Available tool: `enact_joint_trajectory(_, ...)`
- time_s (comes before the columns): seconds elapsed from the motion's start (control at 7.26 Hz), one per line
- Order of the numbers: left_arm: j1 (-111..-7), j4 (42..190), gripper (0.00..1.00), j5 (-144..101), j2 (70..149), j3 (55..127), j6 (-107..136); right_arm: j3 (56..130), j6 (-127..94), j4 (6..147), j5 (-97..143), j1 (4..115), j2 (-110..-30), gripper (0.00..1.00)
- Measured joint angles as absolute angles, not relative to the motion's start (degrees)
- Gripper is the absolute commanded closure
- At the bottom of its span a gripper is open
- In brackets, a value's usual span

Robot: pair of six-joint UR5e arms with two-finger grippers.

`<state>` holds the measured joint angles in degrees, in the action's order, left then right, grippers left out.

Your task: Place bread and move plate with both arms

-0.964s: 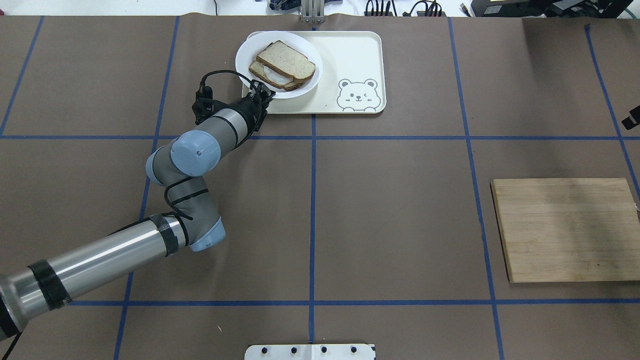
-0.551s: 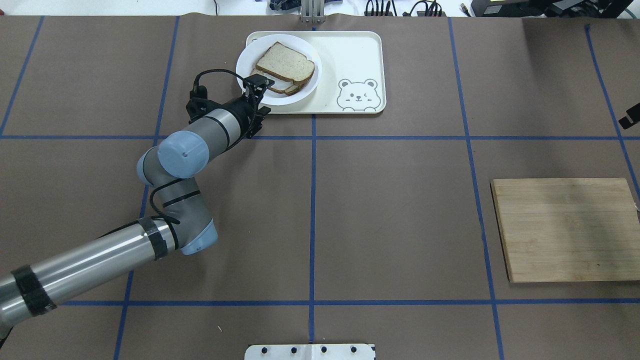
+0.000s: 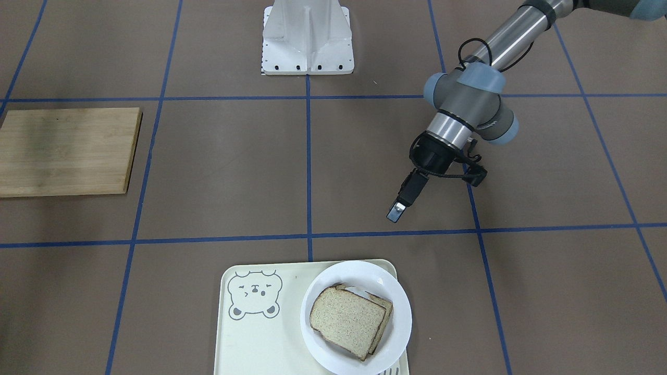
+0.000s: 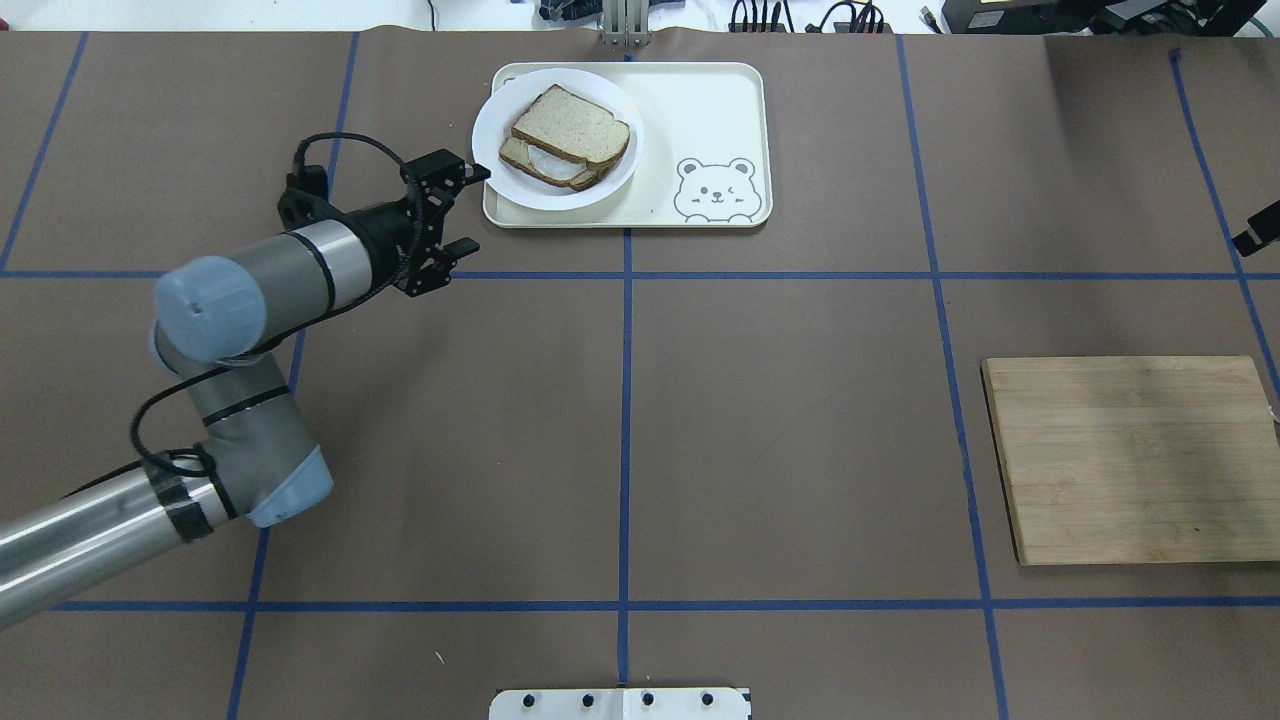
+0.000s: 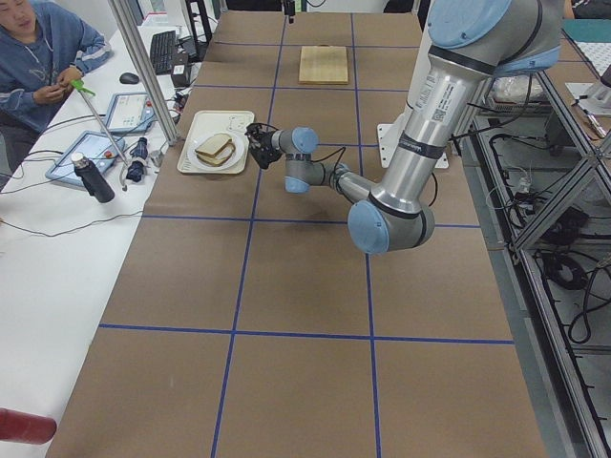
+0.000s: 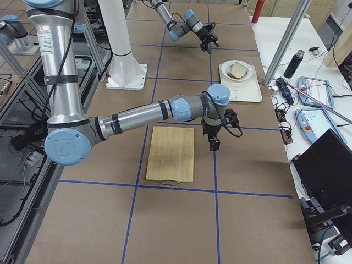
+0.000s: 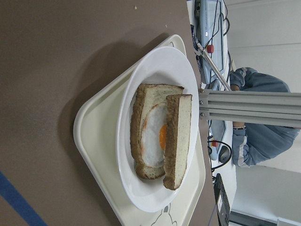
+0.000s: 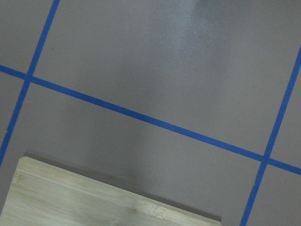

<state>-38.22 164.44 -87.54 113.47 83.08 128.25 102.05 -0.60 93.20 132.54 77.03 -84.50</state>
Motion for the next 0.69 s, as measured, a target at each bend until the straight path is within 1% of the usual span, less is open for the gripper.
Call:
enact_joint_trajectory(0.28, -43.2, 164.7, 0.03, -95.1, 102.9, 91.7, 123.4, 101.8, -0.8, 93.1, 132.6, 76.9, -83.9, 0.0)
enact_joint_trajectory(0.41, -45.9, 164.4, 0.03, -98.4, 97.7, 94.8, 116.2, 101.6, -0.8, 93.1, 132.5, 76.8, -83.2, 0.0)
enact_joint_trajectory(0.55, -49.4, 163.7, 0.03, -101.6, 92.6, 96.4, 106.2, 101.2, -0.8, 93.0, 132.2, 76.8, -82.2, 0.0)
enact_joint_trajectory(0.69, -52.2, 162.7, 0.03, -103.6, 88.1, 96.5, 94.0, 100.8, -0.9, 93.0, 132.2, 76.9, -81.4, 0.0)
